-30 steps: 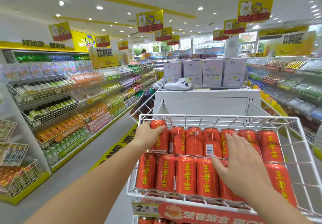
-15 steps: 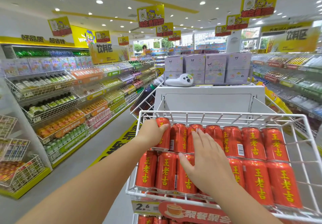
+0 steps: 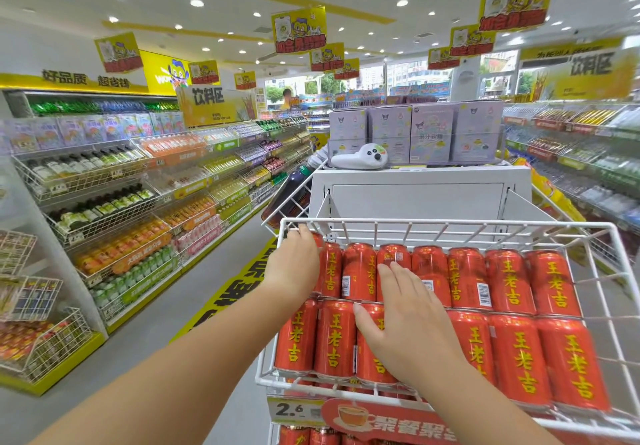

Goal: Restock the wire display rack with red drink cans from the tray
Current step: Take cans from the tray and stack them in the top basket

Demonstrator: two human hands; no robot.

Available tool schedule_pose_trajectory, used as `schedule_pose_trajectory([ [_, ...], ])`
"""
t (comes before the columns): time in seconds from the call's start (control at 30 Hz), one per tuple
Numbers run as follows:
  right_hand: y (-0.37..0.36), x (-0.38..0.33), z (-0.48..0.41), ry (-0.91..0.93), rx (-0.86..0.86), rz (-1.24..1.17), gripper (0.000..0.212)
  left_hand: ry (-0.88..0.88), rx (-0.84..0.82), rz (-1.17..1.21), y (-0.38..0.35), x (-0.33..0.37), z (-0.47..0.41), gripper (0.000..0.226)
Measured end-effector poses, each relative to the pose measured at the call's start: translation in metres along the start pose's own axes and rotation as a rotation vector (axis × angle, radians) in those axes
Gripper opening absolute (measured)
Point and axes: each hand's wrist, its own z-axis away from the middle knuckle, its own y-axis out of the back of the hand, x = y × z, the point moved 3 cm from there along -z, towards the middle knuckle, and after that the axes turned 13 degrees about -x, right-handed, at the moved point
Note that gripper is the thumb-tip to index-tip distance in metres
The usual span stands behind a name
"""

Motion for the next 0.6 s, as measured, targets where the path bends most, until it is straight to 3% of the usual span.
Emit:
schedule_pose_trajectory([
  [0.1, -0.001, 0.0, -0.001, 0.0, -0.007, 0.002, 0.08, -0.078, 0.138, -0.291, 0.001, 0.002, 0.003, 0.035],
  [0.23, 0.0, -0.004, 0.0, 0.011, -0.009, 0.005, 0.078, -0.11, 0.149, -0.525, 0.006, 0.002, 0.009, 0.036],
  [0.4, 0.0, -0.009, -0.006, 0.037, -0.009, 0.052, 0.079, -0.191, 0.128, -0.479, -0.009, -0.021, 0.018, 0.067],
  [0.6, -0.014, -0.011, -0.009, 0.061, -0.03, 0.182, 0.081, -0.221, -0.017, -0.344, -0.036, -0.047, 0.06, 0.082],
])
